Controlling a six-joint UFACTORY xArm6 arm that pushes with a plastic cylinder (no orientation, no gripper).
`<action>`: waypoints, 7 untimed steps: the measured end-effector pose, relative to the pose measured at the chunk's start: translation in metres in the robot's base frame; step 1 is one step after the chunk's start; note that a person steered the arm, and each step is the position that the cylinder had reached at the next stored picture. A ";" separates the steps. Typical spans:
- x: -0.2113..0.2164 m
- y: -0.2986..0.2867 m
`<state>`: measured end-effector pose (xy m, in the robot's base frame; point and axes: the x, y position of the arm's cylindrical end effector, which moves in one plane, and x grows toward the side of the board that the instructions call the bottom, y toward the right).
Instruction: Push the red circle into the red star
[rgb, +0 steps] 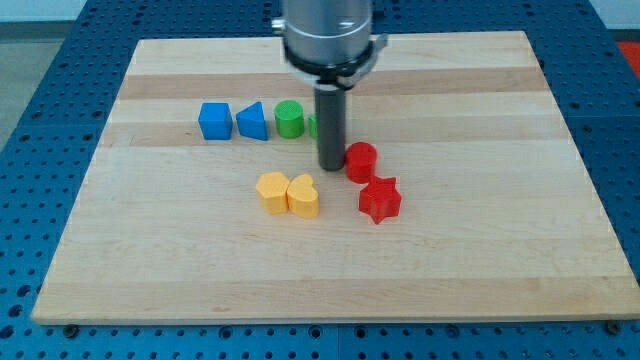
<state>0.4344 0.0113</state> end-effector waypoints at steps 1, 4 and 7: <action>-0.002 0.013; -0.026 0.036; -0.012 0.054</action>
<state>0.4222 0.0653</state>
